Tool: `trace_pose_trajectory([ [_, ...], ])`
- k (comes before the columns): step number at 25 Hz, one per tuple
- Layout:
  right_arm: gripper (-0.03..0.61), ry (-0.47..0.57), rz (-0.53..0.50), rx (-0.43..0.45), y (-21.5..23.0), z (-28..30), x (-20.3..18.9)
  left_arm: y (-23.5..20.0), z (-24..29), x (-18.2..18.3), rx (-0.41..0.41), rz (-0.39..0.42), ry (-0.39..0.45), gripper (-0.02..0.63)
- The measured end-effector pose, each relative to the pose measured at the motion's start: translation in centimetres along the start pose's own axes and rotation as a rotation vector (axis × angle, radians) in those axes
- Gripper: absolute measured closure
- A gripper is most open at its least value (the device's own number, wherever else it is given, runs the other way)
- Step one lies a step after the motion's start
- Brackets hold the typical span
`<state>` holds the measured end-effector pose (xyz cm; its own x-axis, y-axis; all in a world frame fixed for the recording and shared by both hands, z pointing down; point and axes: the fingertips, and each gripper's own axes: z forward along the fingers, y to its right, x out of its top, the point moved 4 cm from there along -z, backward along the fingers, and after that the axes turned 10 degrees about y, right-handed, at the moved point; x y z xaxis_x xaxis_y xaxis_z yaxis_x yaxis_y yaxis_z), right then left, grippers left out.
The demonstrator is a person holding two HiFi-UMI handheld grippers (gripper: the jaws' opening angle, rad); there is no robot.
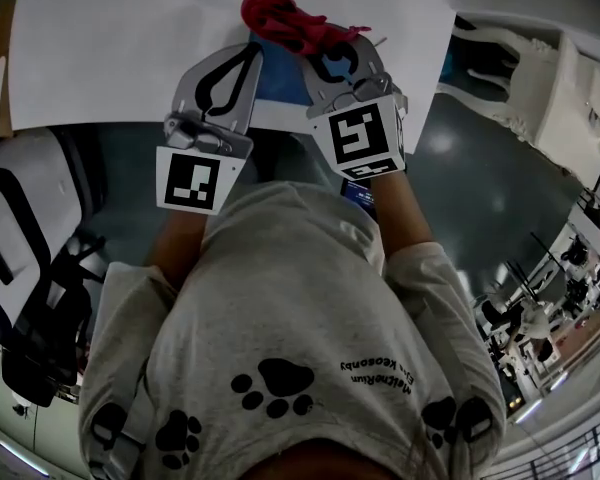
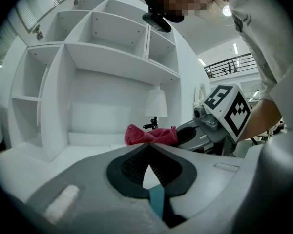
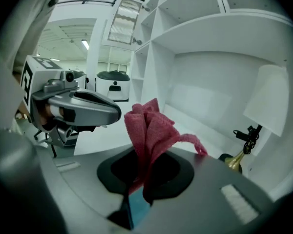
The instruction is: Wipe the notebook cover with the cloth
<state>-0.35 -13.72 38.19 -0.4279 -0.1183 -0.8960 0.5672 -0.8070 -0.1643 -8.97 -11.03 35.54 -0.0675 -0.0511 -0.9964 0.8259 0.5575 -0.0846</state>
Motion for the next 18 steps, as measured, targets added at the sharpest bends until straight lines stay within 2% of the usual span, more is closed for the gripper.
trace_pose_trajectory([
  [11,0.528,-0.222,-0.044,0.147,-0.5,2.8,-4.2,-1.1,0.8,-2.6,0.007,-0.035,-0.068,0.618],
  [18,0.528,-0.336,-0.079,0.232,-0.9,4.3,-5.9,-1.4,1.1,-4.0,0.004,-0.05,-0.14,0.618],
])
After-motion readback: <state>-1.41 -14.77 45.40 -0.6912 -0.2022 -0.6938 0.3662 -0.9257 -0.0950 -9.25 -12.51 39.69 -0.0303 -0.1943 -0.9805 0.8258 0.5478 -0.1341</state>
